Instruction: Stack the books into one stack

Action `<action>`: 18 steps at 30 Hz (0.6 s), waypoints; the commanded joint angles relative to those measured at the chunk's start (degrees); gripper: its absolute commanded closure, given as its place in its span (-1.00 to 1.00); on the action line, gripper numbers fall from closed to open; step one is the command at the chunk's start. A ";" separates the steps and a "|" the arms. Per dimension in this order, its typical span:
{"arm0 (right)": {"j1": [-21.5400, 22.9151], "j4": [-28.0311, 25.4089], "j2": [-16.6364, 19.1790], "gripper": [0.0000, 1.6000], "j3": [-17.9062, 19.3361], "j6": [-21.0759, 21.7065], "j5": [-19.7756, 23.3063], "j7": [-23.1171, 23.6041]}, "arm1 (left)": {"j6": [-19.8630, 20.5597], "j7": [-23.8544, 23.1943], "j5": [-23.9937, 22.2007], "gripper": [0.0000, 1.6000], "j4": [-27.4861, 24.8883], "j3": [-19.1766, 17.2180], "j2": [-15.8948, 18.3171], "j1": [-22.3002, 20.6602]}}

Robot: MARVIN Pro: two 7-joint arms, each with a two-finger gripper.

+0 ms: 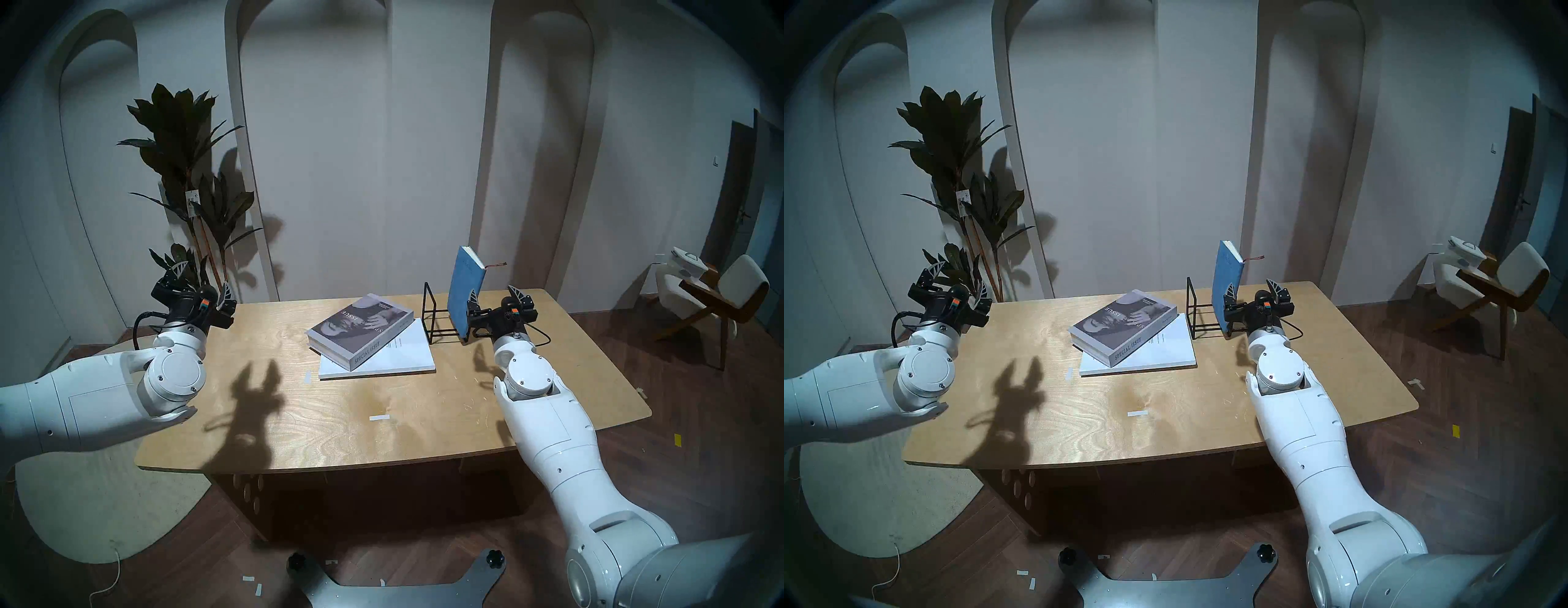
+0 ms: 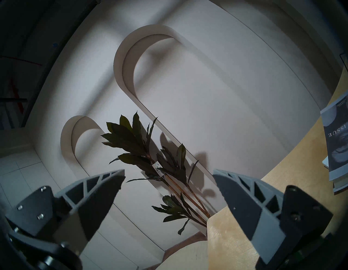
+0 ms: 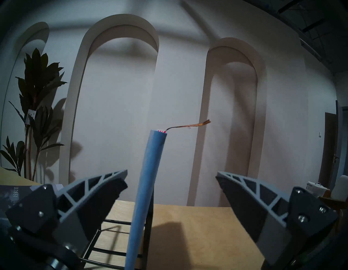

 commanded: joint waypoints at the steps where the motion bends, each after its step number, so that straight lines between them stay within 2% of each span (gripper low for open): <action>1: 6.53 2.48 -2.26 -1.00 0.11 -1.47 0.28 -0.07 | -0.36 1.57 -0.08 -1.00 -0.03 -0.97 -0.11 -0.80; 7: 9.29 6.58 -2.72 -1.00 0.00 -1.60 0.53 0.05 | -0.52 2.41 -0.64 -1.00 0.03 -0.87 -0.35 -0.83; 10: 11.37 10.15 -2.98 -1.00 -0.32 -2.03 0.09 -0.34 | -0.60 2.96 -0.78 -1.00 0.08 -0.81 -0.48 -0.83; 11: 13.40 12.65 -3.07 -1.00 -0.61 -1.90 0.03 -0.45 | -0.62 3.10 -0.77 -1.00 0.09 -0.79 -0.52 -0.82; 12: 11.52 10.93 -3.11 -1.00 -0.29 -2.18 -0.04 -0.45 | -0.64 3.20 -0.77 -1.00 0.10 -0.77 -0.54 -0.82; 15: 15.11 15.27 -3.18 -1.00 -0.72 -1.93 -0.03 -0.26 | -0.70 3.52 -0.73 -1.00 0.15 -0.72 -0.63 -0.80; 16: 13.29 13.40 -3.00 -1.00 -0.53 -2.22 -0.26 -0.04 | -0.72 3.59 -0.71 -1.00 0.16 -0.71 -0.64 -0.80; 18: 15.57 16.03 -2.88 -1.00 -0.92 -2.12 -0.62 0.24 | -0.76 3.77 -0.69 -1.00 0.19 -0.68 -0.69 -0.79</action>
